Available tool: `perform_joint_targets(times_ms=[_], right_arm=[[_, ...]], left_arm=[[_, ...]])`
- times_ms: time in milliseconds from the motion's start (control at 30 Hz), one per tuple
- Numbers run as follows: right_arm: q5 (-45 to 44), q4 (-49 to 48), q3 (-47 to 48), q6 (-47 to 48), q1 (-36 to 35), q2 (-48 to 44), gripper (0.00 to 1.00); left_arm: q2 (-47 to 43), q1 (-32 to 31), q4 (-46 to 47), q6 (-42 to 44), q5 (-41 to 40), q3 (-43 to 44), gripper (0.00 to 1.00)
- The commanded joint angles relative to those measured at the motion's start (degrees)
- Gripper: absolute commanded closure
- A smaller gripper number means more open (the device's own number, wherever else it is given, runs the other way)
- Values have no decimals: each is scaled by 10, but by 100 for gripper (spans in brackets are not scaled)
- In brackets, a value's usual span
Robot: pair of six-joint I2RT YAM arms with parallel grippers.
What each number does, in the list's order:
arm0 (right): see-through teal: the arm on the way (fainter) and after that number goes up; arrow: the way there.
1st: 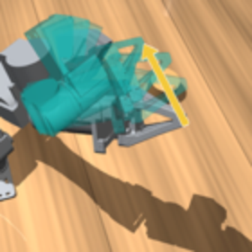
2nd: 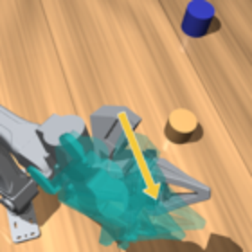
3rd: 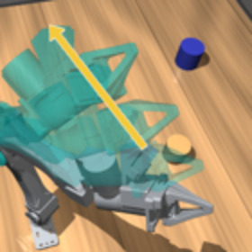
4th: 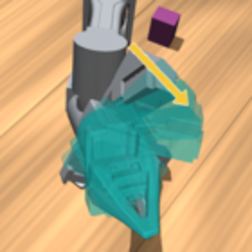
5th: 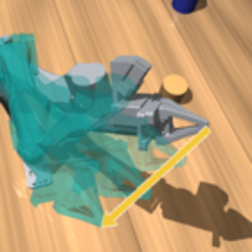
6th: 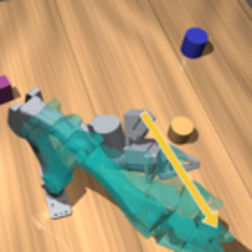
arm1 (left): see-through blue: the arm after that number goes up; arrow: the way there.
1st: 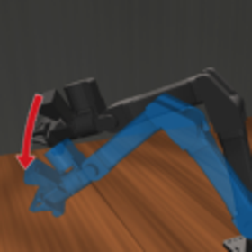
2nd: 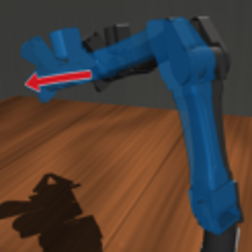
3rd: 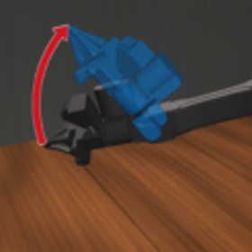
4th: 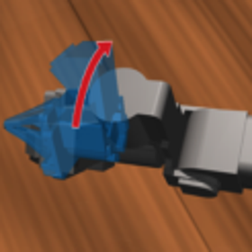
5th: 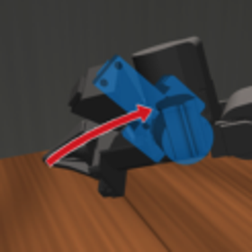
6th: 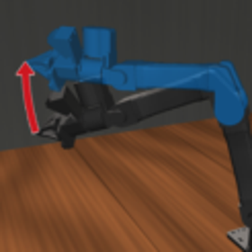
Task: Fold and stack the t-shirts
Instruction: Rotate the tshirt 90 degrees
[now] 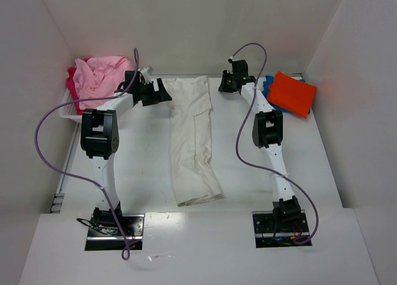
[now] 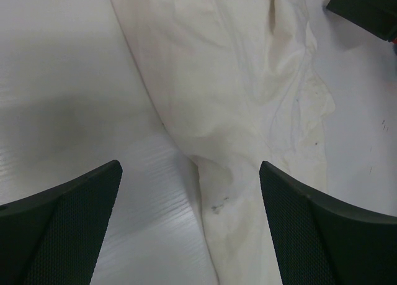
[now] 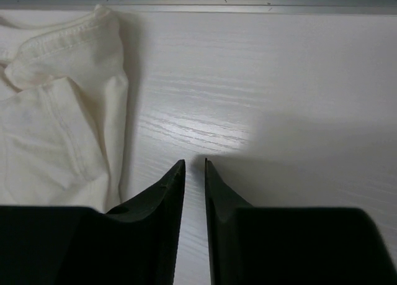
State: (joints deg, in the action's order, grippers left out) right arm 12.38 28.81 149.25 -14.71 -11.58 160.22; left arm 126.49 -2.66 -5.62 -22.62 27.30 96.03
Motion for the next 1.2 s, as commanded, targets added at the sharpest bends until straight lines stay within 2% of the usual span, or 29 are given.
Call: perform_joint_targets(times_ms=[0, 200, 267, 433, 833, 967, 1033, 1167], right_arm=[[7, 11, 5, 13, -7, -35, 73], [97, -27, 5, -12, -7, -35, 32], [117, -37, 10, -23, -8, -34, 28], [109, -37, 32, -23, -32, -14, 27], [69, 1, 38, 5, -63, 11, 51], [53, 12, 47, 5, -63, 21, 71], [39, 19, 47, 5, -63, 21, 85], [-2, 36, 47, 15, -63, 21, 96]], left_arm=[[-27, 3, -1, 19, 21, 10, 1], [-23, 3, -12, 19, 9, 16, 1], [-23, 3, -12, 19, 9, 16, 1], [-23, 3, -17, 20, 9, 16, 1], [-41, 3, -17, 29, 8, 0, 1], [-46, 3, -17, 29, 4, -5, 1], [-46, 3, -17, 29, 4, -5, 1], [-51, 3, -17, 29, 4, -5, 1]])
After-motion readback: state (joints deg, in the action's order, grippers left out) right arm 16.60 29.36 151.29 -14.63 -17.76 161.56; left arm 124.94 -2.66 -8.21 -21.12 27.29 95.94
